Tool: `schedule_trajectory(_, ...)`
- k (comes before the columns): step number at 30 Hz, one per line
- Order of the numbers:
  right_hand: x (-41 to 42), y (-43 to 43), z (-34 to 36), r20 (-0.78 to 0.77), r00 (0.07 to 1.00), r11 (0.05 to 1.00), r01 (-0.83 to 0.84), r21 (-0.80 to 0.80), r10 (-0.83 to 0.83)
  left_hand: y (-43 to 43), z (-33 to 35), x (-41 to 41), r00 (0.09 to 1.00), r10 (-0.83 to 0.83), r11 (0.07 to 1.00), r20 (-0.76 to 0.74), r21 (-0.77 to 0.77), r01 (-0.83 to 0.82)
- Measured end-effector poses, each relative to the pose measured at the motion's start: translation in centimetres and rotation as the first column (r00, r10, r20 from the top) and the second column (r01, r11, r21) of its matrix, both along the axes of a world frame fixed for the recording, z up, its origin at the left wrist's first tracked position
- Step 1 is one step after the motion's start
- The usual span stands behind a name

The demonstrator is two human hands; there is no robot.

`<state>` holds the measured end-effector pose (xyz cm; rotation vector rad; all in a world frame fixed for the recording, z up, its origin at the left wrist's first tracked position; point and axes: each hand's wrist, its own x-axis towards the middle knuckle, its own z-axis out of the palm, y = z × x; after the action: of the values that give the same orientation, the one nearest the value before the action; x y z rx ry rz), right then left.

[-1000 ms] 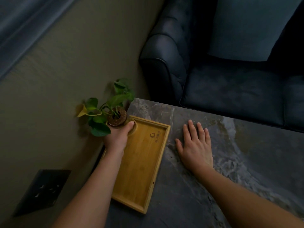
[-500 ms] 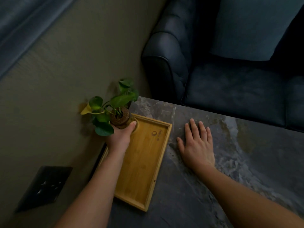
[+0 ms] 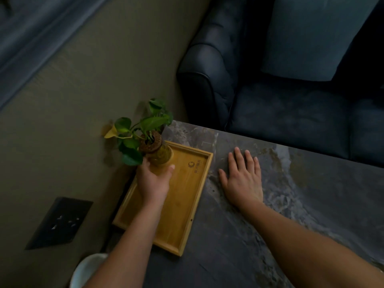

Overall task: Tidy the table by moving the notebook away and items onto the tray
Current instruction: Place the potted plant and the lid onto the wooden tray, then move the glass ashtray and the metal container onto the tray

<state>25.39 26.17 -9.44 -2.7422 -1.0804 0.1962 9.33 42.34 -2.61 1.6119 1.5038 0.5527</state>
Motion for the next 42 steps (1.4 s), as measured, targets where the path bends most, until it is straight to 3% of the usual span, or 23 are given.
schedule_trajectory(4,0.0,-0.1,0.4,-0.067,0.998,1.0,-0.012,-0.006,0.012,-4.7,0.3,-2.0,0.991,-0.085,0.996,-0.106,-0.004,0.085)
schedule_trajectory(10,2.7,-1.5,3.6,-0.308,0.943,0.987,-0.15,-0.056,0.126,-10.2,2.4,-3.8,0.949,-0.265,0.958,-0.169,0.063,0.279)
schedule_trajectory(14,1.0,-6.1,6.7,-0.364,0.931,0.993,0.071,0.098,-0.03,-13.8,4.2,-3.8,0.903,-0.375,0.903,-0.209,0.137,0.407)
schedule_trajectory(19,-2.4,-15.3,8.8,-0.347,0.936,0.961,0.144,0.237,-0.055,-19.3,5.5,-2.7,0.819,-0.538,0.808,-0.201,0.156,0.569)
schedule_trajectory(28,-5.4,-31.8,11.4,-0.336,0.885,0.812,0.441,0.382,-0.322,-31.0,4.0,0.8,0.623,-0.772,0.617,-0.127,0.082,0.782)
schedule_trajectory(34,-6.7,-41.2,9.8,-0.363,0.728,0.652,0.684,0.326,-0.582,-37.3,2.7,4.3,0.498,-0.848,0.496,-0.181,0.06,0.866)
schedule_trajectory(42,-4.8,-45.9,6.9,-0.318,0.658,0.648,0.746,0.152,-0.683,-40.6,0.9,7.4,0.394,-0.856,0.419,-0.334,-0.002,0.908)
